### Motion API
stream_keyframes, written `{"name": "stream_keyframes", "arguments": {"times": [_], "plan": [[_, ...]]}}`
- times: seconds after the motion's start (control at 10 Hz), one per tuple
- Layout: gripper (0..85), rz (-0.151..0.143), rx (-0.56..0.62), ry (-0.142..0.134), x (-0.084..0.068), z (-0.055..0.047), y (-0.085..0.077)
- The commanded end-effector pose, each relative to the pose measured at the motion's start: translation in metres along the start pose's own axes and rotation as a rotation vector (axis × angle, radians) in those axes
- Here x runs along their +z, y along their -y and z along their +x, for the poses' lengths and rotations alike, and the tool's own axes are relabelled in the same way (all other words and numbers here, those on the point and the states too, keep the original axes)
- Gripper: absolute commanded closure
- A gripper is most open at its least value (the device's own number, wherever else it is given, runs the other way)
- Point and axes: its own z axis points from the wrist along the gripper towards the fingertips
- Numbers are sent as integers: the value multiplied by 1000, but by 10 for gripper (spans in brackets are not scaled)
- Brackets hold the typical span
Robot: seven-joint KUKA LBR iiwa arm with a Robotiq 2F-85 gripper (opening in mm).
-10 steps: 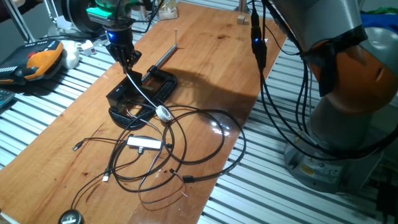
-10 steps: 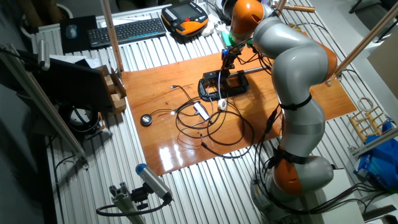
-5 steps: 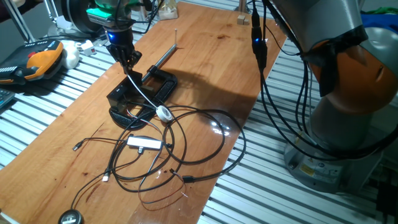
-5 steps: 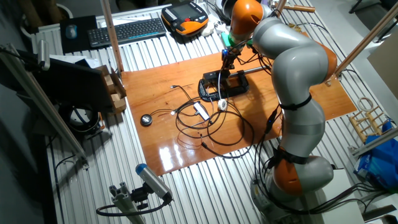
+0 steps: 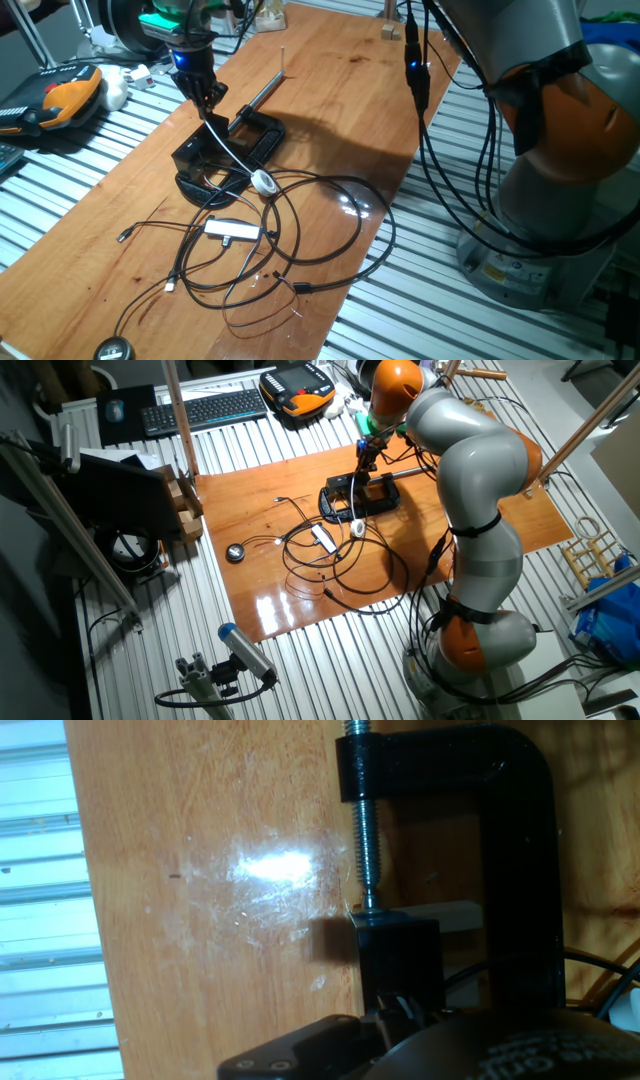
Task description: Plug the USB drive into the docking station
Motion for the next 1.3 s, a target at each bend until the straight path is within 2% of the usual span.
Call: {"name": "stream_keyframes", "arguments": {"times": [0.0, 0.8, 1.2], "plan": [[850, 0, 1, 0, 0, 0, 0], [850, -8, 7, 9, 6, 1, 2], [850, -6, 7, 4, 9, 1, 3]]}}
